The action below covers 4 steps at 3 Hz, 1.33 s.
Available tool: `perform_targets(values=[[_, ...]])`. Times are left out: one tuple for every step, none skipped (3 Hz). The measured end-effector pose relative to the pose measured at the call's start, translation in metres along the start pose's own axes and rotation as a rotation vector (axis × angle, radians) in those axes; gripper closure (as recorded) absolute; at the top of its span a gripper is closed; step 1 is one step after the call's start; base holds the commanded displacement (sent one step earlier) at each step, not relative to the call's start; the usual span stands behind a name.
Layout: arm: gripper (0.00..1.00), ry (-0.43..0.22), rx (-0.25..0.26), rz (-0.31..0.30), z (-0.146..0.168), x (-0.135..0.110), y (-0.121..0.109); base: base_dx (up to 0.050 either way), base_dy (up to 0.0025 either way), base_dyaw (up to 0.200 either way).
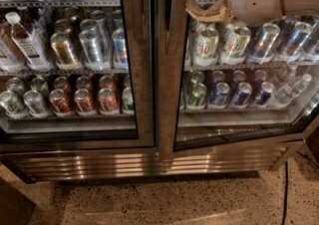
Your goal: Open right fridge door
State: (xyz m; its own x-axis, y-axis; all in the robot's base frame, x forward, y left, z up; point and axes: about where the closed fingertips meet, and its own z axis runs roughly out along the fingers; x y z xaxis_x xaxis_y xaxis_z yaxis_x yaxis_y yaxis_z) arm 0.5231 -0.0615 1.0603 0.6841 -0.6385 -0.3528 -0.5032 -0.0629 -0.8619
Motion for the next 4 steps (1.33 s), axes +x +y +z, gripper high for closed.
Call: perform_targets(values=[[1.0,0.0,0.0,0.0,0.0,0.0,0.0,0.0,0.0,0.0],[1.0,0.001,-0.012,0.009,0.007,0.003,-0.003,0.0,0.0,0.0],[1.0,-0.012,-0.023,0.005,0.004,-0.001,0.001,0.0,0.0,0.0],[1.0,-0.005,-0.027,0.004,-0.01,-0.007,0.008,0.0,0.0,0.0]])
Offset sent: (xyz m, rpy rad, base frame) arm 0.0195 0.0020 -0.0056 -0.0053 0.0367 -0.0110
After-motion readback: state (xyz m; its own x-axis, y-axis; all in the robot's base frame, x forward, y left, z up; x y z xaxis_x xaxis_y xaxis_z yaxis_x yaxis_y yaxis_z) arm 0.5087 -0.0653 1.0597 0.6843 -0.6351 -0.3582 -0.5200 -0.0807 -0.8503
